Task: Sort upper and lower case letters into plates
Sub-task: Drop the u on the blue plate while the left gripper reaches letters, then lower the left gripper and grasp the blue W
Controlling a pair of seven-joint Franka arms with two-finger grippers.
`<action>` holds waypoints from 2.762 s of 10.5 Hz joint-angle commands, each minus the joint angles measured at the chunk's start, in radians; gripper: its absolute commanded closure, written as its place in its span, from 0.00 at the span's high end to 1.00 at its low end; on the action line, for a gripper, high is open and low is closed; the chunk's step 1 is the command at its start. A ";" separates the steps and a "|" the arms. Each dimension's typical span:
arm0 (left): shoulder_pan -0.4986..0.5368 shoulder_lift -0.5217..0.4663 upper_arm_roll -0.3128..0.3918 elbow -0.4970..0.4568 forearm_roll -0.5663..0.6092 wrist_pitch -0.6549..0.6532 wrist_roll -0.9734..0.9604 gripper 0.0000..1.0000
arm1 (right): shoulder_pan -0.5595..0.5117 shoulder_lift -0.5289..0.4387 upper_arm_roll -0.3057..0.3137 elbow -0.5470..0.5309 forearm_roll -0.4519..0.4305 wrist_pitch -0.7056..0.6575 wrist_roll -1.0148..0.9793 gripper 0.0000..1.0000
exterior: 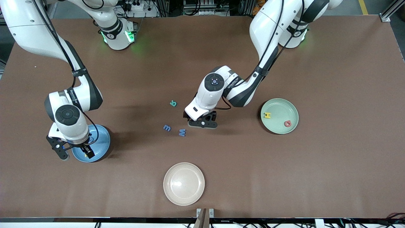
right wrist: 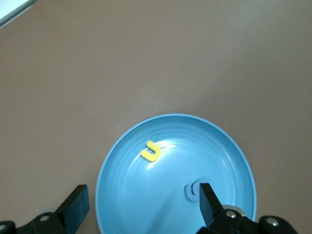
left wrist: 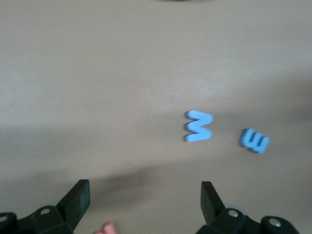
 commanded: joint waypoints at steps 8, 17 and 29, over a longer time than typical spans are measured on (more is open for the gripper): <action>-0.208 0.205 0.237 0.138 0.047 0.398 0.313 1.00 | -0.021 0.061 0.006 0.171 0.230 -0.021 0.000 1.00; -0.220 0.313 0.249 0.173 0.047 0.492 0.451 0.95 | -0.113 0.134 -0.016 0.238 0.207 -0.010 0.003 1.00; -0.219 0.309 0.244 0.170 0.043 0.492 0.427 0.51 | -0.109 0.136 -0.016 0.238 0.206 -0.010 0.003 1.00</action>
